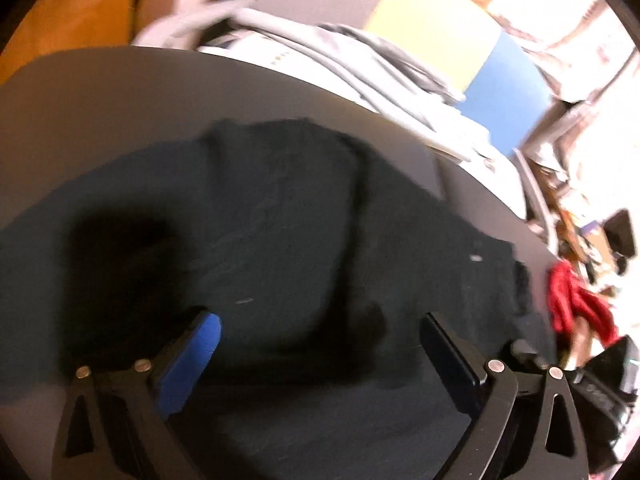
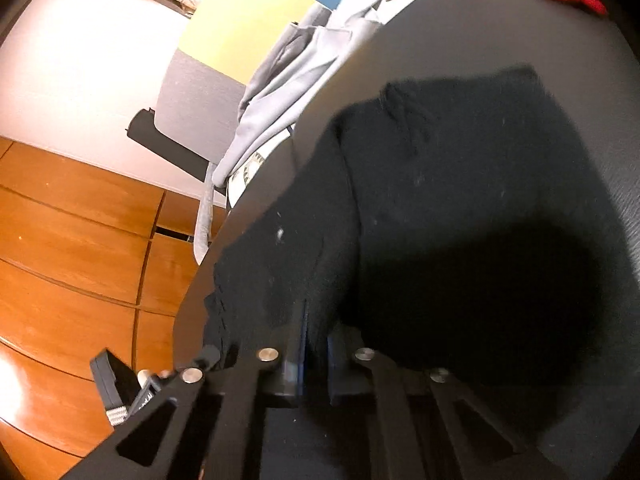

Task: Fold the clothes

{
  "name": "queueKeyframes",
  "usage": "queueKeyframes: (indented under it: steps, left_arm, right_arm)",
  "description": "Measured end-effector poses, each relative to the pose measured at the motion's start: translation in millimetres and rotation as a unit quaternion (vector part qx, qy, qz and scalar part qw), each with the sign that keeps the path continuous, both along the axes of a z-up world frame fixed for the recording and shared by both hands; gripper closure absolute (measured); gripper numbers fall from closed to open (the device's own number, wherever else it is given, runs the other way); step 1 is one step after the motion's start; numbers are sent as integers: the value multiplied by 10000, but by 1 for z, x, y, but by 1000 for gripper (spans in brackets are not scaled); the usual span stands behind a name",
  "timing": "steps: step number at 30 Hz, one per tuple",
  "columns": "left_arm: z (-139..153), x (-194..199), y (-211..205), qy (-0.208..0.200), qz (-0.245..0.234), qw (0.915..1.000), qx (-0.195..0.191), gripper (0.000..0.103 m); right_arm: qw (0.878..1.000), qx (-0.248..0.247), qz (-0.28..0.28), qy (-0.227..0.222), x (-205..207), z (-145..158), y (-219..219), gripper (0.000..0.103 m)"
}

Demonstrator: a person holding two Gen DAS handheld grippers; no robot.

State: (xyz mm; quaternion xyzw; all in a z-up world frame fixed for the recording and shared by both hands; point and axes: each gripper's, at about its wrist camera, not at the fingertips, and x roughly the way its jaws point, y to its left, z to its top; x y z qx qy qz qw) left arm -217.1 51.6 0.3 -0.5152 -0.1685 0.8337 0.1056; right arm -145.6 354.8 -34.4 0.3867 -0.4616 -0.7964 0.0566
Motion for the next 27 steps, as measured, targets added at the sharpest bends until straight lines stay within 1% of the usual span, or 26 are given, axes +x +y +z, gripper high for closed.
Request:
queueKeyframes:
  steps: [1, 2, 3, 4, 5, 6, 7, 8, 9, 10, 12, 13, 14, 15, 17, 18, 20, 21, 22, 23, 25, 26, 27]
  left_arm:
    - [0, -4, 3, -54, -96, 9999, 18, 37]
    - [-1, -4, 3, -96, -142, 9999, 22, 53]
    - [-1, -5, 3, -139, -188, 9997, 26, 88]
    - [-2, -5, 4, -182, -234, 9996, 34, 98]
    - [-5, -4, 1, -304, -302, 9987, 269, 98]
    - [-8, -2, -3, -360, -265, 9982, 408, 98]
    - [-9, 2, -7, -309, -237, 9980, 494, 99]
    - [-9, 6, -8, -241, -274, 9982, 469, 99]
    - [-8, 8, -8, -140, -317, 9988, 342, 99]
    - [-6, 12, -7, 9, -338, 9994, 76, 101]
    - [-2, 16, -5, 270, -376, 9978, -469, 102]
    - [0, 19, -6, 431, -356, 9963, -651, 102]
    - [0, 22, -5, 527, -324, 9956, -701, 102]
    - [-1, 22, -4, 550, -302, 9956, -693, 102]
    - [-7, 18, -3, 411, -309, 9969, -604, 102]
    - [-9, 15, -3, 369, -272, 9974, -551, 102]
    - [-12, 11, -1, 340, -204, 9983, -416, 98]
    - [-12, 7, 2, 309, -239, 9987, -321, 92]
    - [-11, 4, 6, 277, -273, 9990, -228, 79]
    - [-10, 0, 10, 256, -288, 9990, -245, 70]
    - [-5, -4, 20, 402, -285, 9986, -198, 27]
    - [-5, -4, 24, 461, -334, 9983, -159, 23]
    - [-5, -5, 29, 467, -433, 9978, -171, 28]
  right_arm:
    - [10000, 12, -61, 63, 4, 2, 1, 99]
    - [9998, 23, -123, 127, 7, 5, 3, 99]
    - [9996, 33, -184, 189, 11, 7, 4, 99]
    - [9995, -22, -258, 196, 16, 7, 8, 99]
    - [9993, -89, -293, 200, 21, 3, 12, 99]
    - [9995, -77, -287, 146, 24, -1, 13, 99]
    - [9996, 0, -294, 53, 25, -5, 13, 99]
    - [9996, 58, -283, -30, 26, -10, 14, 99]
    - [9995, 114, -271, -110, 26, -14, 14, 99]
    - [9996, 56, -254, -80, 25, -15, 15, 99]
    - [9997, -59, -221, -20, 24, -15, 18, 95]
    - [9996, -8, -291, 65, 20, -10, 21, 91]
    - [9992, 44, -360, 149, 16, -4, 23, 76]
    - [9989, 102, -393, 219, 10, 1, 29, 74]
    - [9981, 217, -455, 356, -3, 13, 40, 74]
    - [9987, 287, -335, 250, -20, 15, 41, 74]
    - [9990, 423, -119, 82, -51, 19, 41, 74]
    - [9986, 536, -41, -14, -63, 19, 40, 74]
    - [9978, 648, 35, -110, -76, 18, 38, 74]
    - [9972, 720, 51, -207, -90, 17, 29, 74]
    - [9958, 787, 239, -399, -114, 10, 19, 74]
    - [9945, 832, 405, -499, -121, 6, 13, 84]
    - [9930, 1002, 404, -487, -121, 8, 11, 97]
